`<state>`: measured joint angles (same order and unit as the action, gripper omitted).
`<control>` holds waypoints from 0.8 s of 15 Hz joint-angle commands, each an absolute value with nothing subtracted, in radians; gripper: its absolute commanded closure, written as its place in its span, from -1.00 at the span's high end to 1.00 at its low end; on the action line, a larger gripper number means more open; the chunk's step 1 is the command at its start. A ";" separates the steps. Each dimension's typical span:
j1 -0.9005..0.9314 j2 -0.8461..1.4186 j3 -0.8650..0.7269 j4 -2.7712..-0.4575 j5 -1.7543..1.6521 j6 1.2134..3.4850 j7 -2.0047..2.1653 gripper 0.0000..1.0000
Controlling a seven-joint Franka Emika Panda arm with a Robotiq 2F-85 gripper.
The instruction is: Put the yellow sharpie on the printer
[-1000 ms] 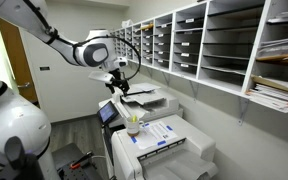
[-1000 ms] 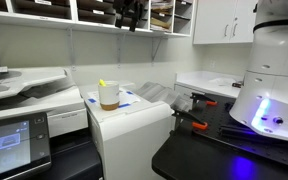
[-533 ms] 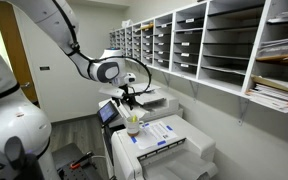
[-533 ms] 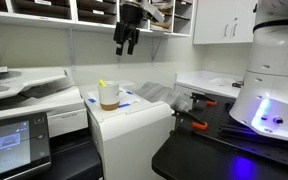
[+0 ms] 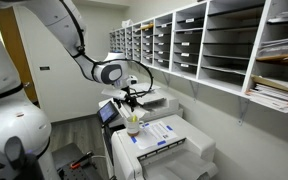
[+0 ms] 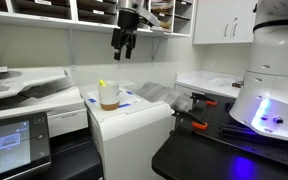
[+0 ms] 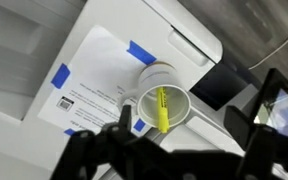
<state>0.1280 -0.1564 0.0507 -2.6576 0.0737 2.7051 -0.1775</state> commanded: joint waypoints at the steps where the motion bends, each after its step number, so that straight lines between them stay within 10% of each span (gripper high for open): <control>1: 0.126 -0.158 0.053 -2.657 0.073 2.702 -0.176 1.00; 9: 0.117 -0.038 0.057 -2.561 0.042 2.648 -0.185 1.00; 12: 0.115 0.032 0.063 -2.497 0.061 2.616 -0.187 0.71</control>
<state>0.1265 -0.0338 0.0522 -2.5692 0.0519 2.6755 -0.1762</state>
